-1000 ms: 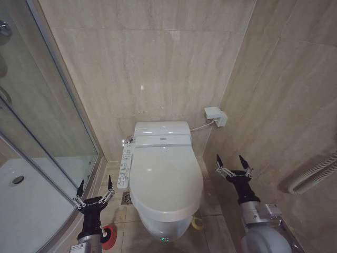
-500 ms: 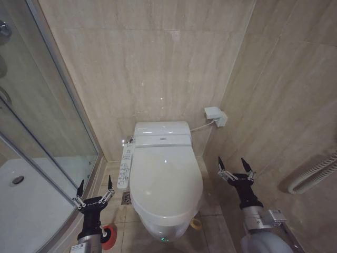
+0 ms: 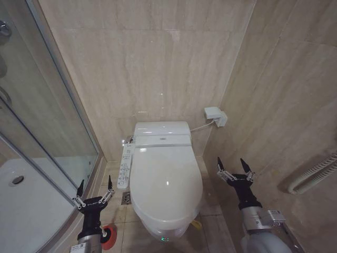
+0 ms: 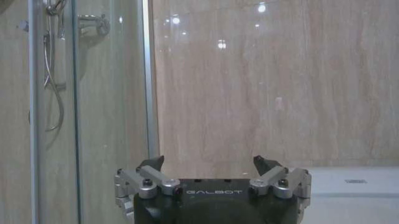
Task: Open the toilet lid, clean the toilet bowl with a toilet brush, close the toilet lid, and flush.
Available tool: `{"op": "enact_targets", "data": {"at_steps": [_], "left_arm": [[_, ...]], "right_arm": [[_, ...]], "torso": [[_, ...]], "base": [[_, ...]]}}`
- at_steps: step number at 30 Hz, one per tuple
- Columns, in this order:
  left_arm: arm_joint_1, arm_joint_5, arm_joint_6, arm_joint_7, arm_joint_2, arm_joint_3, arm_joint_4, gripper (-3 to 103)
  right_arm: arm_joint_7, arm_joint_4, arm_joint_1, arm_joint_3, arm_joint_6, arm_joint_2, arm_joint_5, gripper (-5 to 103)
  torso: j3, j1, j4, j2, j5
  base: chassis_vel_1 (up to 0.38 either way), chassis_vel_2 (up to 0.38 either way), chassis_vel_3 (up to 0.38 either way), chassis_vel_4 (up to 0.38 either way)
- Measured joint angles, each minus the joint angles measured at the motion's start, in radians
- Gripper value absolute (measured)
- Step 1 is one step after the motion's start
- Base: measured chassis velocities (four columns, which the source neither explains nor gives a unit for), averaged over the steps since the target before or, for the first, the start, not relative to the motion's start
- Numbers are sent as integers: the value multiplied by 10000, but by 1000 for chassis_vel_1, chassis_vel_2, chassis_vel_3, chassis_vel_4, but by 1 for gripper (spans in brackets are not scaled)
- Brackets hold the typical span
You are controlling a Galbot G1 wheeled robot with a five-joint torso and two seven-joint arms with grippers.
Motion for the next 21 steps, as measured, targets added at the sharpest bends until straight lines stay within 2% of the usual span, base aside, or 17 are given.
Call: {"op": "enact_targets", "data": {"at_steps": [21], "left_arm": [[0,0,0,0,0,0,0,97]], "right_arm": [[-117,-227,203,9,-72,-66,72,100]], "torso": [[0,0,0,0,1]], "base": [[0,0,0,0]]}}
